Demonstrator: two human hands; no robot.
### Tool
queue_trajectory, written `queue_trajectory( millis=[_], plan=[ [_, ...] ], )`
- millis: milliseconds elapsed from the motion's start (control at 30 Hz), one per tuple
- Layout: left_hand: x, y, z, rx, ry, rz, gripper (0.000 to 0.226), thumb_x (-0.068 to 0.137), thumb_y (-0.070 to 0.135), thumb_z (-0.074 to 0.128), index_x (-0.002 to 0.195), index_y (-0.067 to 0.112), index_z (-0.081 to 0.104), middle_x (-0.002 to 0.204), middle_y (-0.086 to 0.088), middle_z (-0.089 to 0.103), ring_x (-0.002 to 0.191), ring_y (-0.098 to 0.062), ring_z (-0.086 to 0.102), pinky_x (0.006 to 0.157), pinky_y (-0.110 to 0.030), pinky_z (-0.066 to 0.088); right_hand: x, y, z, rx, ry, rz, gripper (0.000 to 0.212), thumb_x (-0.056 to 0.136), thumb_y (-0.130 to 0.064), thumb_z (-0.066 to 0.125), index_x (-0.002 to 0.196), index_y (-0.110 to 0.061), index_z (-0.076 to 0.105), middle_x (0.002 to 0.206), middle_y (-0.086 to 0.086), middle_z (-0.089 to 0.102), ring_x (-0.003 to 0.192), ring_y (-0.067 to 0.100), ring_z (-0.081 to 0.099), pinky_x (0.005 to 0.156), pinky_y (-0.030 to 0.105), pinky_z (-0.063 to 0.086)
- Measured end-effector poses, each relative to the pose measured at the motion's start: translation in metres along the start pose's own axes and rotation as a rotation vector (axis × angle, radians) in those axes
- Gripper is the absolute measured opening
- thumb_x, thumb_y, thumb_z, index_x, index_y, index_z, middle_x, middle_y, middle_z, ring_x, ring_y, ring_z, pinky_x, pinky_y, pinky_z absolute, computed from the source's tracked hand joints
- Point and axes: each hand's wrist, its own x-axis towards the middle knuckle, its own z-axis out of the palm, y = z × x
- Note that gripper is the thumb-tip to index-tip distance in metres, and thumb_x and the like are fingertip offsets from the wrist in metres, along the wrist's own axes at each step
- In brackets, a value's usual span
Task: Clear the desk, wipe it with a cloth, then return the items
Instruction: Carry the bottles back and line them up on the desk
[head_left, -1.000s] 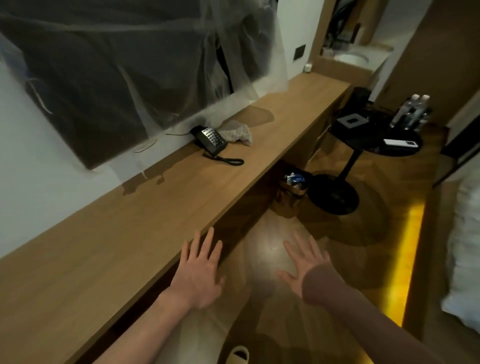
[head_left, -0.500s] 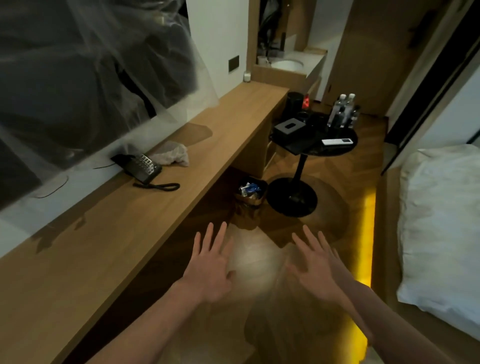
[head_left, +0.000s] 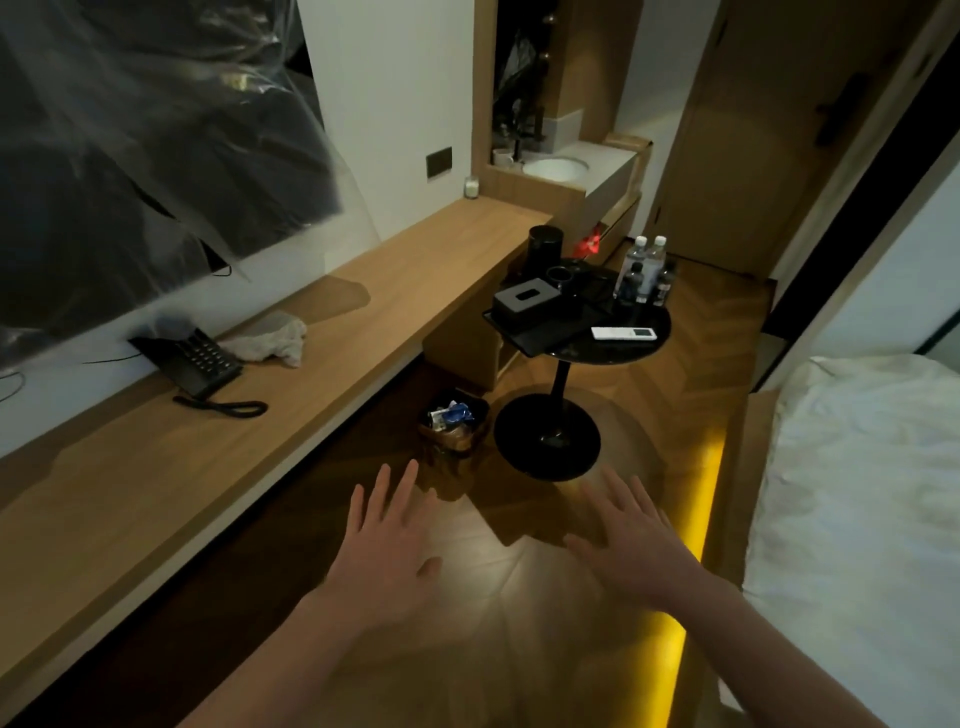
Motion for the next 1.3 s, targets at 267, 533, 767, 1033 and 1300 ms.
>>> queue_trajectory(
  millis=[267,533,767,1033,1300],
  plan=[
    [0.118,0.033,-0.024,0.006,0.005,-0.043,0.078,0.105,0.052,0.038,0.163,0.027,-0.008,0.163,-0.005,-0.037,0.148,-0.033,-0.035,0.125,-0.057,-0.010,0.090,0.070,-0.051,0.008,0.023,-0.011,0.082,0.101,-0.063,0.045,0.164,-0.038,-0.001,0.170,-0.005,-0.020,0.157,0.026,-0.016,0.128,0.053,0.009],
    [0.285,0.089,-0.056,0.005,-0.007,0.046,0.080,0.103,0.055,0.040,0.163,0.031,-0.008,0.164,-0.004,-0.033,0.150,-0.032,-0.032,0.125,-0.058,-0.011,0.187,0.144,-0.118,-0.005,0.006,0.086,0.083,0.099,-0.066,0.043,0.163,-0.038,-0.001,0.170,-0.007,-0.019,0.158,0.027,-0.013,0.129,0.050,0.009],
    [0.384,0.144,-0.100,-0.049,0.018,0.152,0.076,0.104,0.048,0.043,0.164,0.030,0.000,0.168,0.001,-0.028,0.152,-0.030,-0.030,0.125,-0.057,-0.011,0.261,0.203,-0.159,0.042,0.039,0.126,0.082,0.099,-0.066,0.044,0.163,-0.039,0.001,0.171,-0.008,-0.017,0.159,0.026,-0.009,0.128,0.048,0.013],
    [0.484,0.205,-0.110,-0.044,0.040,0.106,0.077,0.103,0.051,0.041,0.164,0.030,0.001,0.168,0.000,-0.026,0.152,-0.030,-0.031,0.124,-0.054,-0.015,0.353,0.277,-0.211,0.059,0.005,0.081,0.081,0.099,-0.066,0.043,0.164,-0.038,0.002,0.170,-0.009,-0.018,0.158,0.023,-0.011,0.127,0.043,0.010],
    [0.571,0.271,-0.116,-0.080,0.006,-0.082,0.078,0.103,0.055,0.039,0.164,0.031,-0.003,0.167,0.000,-0.028,0.152,-0.031,-0.030,0.125,-0.056,-0.013,0.446,0.372,-0.264,0.005,-0.077,-0.030,0.084,0.099,-0.066,0.044,0.164,-0.037,0.001,0.170,-0.008,-0.021,0.158,0.024,-0.014,0.129,0.045,0.009]
  ],
)
